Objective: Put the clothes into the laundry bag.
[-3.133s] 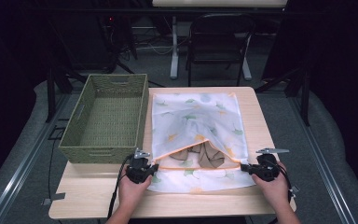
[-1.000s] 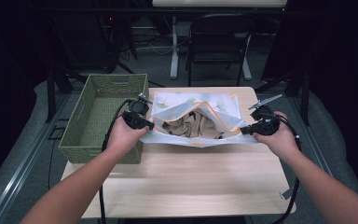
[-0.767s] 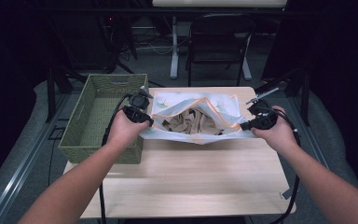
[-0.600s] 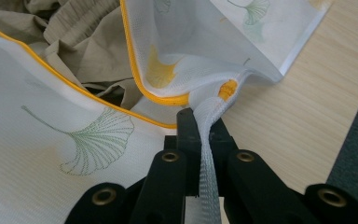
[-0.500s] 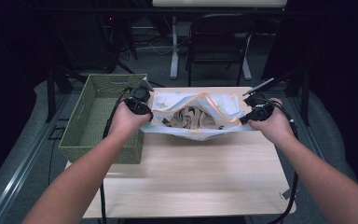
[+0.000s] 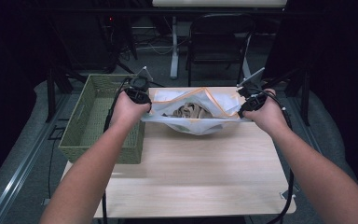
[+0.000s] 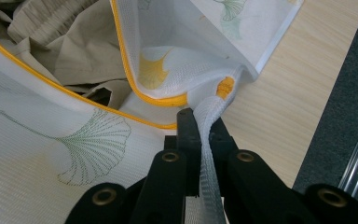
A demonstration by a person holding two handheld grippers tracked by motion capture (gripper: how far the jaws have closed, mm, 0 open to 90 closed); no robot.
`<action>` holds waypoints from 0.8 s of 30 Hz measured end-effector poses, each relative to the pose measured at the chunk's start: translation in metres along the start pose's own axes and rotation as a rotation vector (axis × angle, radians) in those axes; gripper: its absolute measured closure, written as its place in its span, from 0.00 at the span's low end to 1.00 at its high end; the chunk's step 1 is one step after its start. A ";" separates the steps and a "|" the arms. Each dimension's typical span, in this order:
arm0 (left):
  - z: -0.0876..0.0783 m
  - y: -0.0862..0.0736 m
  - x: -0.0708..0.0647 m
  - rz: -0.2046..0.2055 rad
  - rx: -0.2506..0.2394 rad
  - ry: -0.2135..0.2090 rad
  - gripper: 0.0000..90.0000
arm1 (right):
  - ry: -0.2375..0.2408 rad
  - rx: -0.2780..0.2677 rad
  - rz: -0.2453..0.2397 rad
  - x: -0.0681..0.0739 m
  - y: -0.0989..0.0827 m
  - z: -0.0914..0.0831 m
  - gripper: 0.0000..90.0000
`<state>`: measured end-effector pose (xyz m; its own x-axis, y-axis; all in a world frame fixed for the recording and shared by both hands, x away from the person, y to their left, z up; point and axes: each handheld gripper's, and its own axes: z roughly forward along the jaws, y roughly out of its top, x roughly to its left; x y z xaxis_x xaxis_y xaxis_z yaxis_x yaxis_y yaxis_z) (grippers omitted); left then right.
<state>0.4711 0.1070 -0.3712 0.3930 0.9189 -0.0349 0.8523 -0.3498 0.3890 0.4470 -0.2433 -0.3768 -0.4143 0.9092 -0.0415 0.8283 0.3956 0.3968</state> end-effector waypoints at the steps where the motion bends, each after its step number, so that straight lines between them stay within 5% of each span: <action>1: 0.000 0.001 0.000 -0.006 0.006 0.001 0.94 | -0.006 0.004 -0.003 0.001 0.002 0.001 0.98; 9: -0.001 0.009 0.005 -0.030 -0.002 0.031 0.95 | -0.041 -0.007 0.003 0.001 0.014 -0.001 0.98; 24: -0.013 0.020 0.013 -0.068 -0.035 -0.011 0.95 | -0.060 -0.055 0.052 -0.011 0.032 -0.021 0.98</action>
<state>0.4893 0.1146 -0.3518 0.3390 0.9380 -0.0723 0.8645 -0.2802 0.4173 0.4700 -0.2437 -0.3440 -0.3468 0.9351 -0.0735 0.8256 0.3415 0.4491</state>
